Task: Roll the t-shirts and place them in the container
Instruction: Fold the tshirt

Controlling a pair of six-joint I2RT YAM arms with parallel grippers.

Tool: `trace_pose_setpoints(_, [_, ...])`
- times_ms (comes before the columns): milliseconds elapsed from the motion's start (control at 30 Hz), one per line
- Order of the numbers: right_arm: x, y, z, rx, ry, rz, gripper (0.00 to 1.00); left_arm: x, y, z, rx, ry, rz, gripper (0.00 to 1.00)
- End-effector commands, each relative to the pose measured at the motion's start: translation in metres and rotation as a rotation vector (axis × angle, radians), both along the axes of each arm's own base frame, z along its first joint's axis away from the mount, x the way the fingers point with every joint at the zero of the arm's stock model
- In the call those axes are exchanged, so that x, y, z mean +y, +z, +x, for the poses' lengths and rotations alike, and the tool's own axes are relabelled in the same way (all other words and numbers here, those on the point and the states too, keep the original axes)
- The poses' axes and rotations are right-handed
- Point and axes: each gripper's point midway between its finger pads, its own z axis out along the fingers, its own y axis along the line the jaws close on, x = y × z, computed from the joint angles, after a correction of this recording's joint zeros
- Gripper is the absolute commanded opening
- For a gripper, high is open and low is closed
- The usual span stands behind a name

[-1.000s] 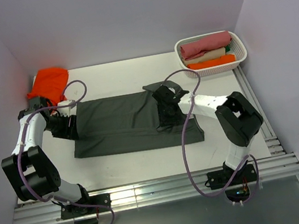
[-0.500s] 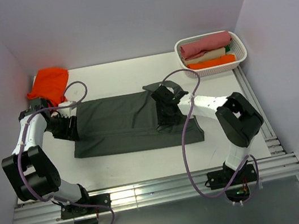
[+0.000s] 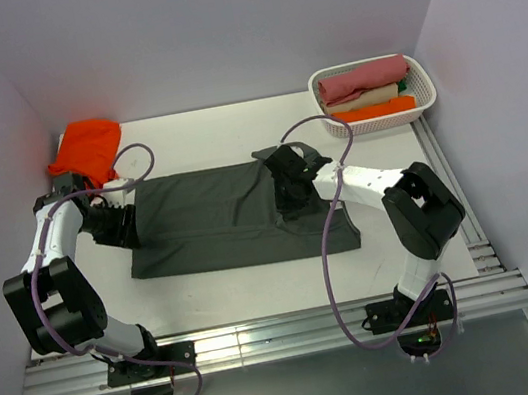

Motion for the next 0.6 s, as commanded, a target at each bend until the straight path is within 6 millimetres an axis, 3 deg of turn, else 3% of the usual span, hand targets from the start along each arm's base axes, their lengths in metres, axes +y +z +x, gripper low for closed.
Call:
trace_pose_setpoints(0, [0.002,0.018,0.02,-0.106,0.015,0.008,0.0,-0.004,0.002,0.0,-0.024,-0.013,-0.022,0.52])
trace_pose_setpoints(33, [0.003,0.019,0.02,-0.115,0.025,0.011,0.0,-0.004,0.003,0.001,-0.029,-0.015,-0.02,0.52])
trace_pose_setpoints(267, [0.004,0.01,0.019,-0.136,0.091,0.007,0.38,-0.005,0.0,0.001,-0.019,-0.009,-0.023,0.52])
trace_pose_setpoints(567, [0.021,0.018,0.03,-0.17,0.137,0.054,0.43,-0.006,-0.002,0.001,-0.015,-0.011,-0.017,0.52])
